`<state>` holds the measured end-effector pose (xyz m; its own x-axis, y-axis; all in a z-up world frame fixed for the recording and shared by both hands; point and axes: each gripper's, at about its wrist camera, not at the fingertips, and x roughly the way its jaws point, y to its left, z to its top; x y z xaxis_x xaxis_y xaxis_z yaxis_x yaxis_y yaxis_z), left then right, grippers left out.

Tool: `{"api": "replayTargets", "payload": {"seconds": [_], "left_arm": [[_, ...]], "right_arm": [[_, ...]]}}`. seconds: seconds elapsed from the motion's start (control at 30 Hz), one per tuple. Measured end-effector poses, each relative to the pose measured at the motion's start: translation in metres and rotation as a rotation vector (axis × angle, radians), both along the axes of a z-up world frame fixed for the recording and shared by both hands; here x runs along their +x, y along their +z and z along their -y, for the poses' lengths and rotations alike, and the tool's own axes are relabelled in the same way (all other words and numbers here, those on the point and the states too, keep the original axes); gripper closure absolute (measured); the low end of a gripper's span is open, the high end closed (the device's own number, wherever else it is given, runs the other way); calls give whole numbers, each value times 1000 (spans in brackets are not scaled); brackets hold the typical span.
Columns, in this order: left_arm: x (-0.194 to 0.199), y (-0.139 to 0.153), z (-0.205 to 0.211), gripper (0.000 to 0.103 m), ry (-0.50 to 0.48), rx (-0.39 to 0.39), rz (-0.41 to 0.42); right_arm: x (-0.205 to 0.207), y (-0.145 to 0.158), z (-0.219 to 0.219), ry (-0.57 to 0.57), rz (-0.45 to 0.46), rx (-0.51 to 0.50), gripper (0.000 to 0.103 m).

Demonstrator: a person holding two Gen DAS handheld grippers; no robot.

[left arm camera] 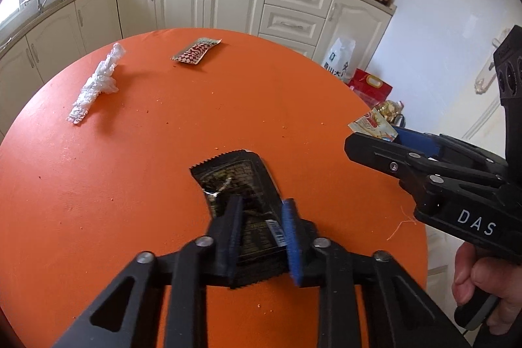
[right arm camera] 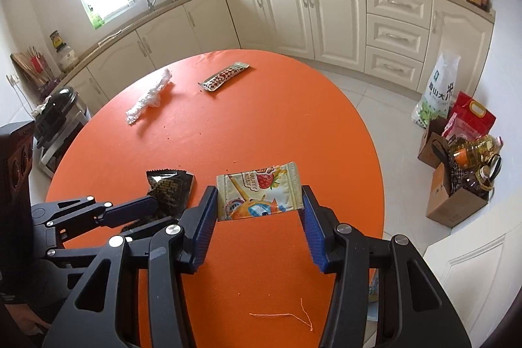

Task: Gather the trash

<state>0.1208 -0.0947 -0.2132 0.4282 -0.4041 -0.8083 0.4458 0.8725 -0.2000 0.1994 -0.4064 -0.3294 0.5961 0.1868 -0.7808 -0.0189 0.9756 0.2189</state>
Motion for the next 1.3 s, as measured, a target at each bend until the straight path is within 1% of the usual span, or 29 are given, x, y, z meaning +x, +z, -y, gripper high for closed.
{"api": "replayTargets", "payload": {"seconds": [0.07, 0.17, 0.23, 0.27, 0.3, 0.33, 0.37, 0.4, 0.43, 0.47, 0.5, 0.53, 0.6, 0.67, 0.7, 0.77, 0.8, 0.9, 0.93, 1.03, 1.1, 1.17, 1.2, 1.3], "left_arm": [[-1, -3, 0, 99, -4, -27, -8], [-2, -6, 1, 100, -11, -25, 2], [-2, -6, 5, 99, -41, 10, 10], [-2, -5, 9, 94, -47, 35, 11], [-4, -2, 11, 92, -47, 58, 16], [-5, -1, 13, 84, -49, 74, 18], [-8, 1, 15, 65, -53, 85, 20], [-11, 1, 17, 52, -60, 94, 27], [-14, 2, 19, 27, -66, 99, 36], [-17, 1, 20, 12, -61, 112, 51], [-20, 1, 21, 12, -56, 123, 57], [-21, -3, 22, 13, -55, 128, 50], [-24, -4, 20, 16, -21, 138, 64], [-26, 4, 13, 19, 2, 91, 60], [-26, 10, 8, 17, 18, 75, 73], [-27, 17, 1, 15, 41, 81, 110], [-27, 16, -1, 14, 43, 86, 112], [-20, 1, -2, 13, 45, 121, 63], [-19, -4, -1, 15, 43, 123, 39], [-25, -8, 6, 14, 36, 149, 94], [-27, -9, 4, 22, 53, 132, 101], [-28, -8, 0, 62, 44, 107, 105], [-28, -7, 0, 65, 39, 111, 94], [-25, -5, -6, 69, 30, 105, 88]], "right_arm": [[-2, 2, 2, -2, 6, 8, 53], [-4, 0, 5, -10, 1, 20, 53], [-5, -3, 5, -9, -6, 30, 53], [-6, -4, 4, -6, -9, 31, 53], [-7, -5, 4, -4, -11, 29, 53], [-8, -6, 3, -2, -13, 30, 53], [-8, -6, 3, -1, -13, 32, 53], [-8, -7, 2, 0, -13, 33, 53], [-9, -6, 2, -1, -12, 34, 53], [-9, -6, 3, -1, -11, 38, 53], [-9, -5, 3, 0, -9, 39, 53], [-9, -5, 3, -1, -7, 38, 53], [-10, -3, 5, -4, -5, 38, 53], [-11, -1, 6, -3, -3, 32, 53], [-12, 0, 6, -2, 0, 30, 53], [-12, 3, 7, 0, 4, 28, 53], [-12, 3, 7, 0, 5, 26, 53], [-10, 3, 7, 0, 4, 28, 53], [-10, 3, 7, 2, 4, 27, 53], [-10, 3, 7, 3, 5, 32, 53], [-10, 4, 7, 4, 4, 29, 53], [-10, 3, 6, 4, 2, 28, 53], [-10, 3, 7, 3, 1, 30, 53], [-10, 2, 7, -3, -1, 34, 53]]}}
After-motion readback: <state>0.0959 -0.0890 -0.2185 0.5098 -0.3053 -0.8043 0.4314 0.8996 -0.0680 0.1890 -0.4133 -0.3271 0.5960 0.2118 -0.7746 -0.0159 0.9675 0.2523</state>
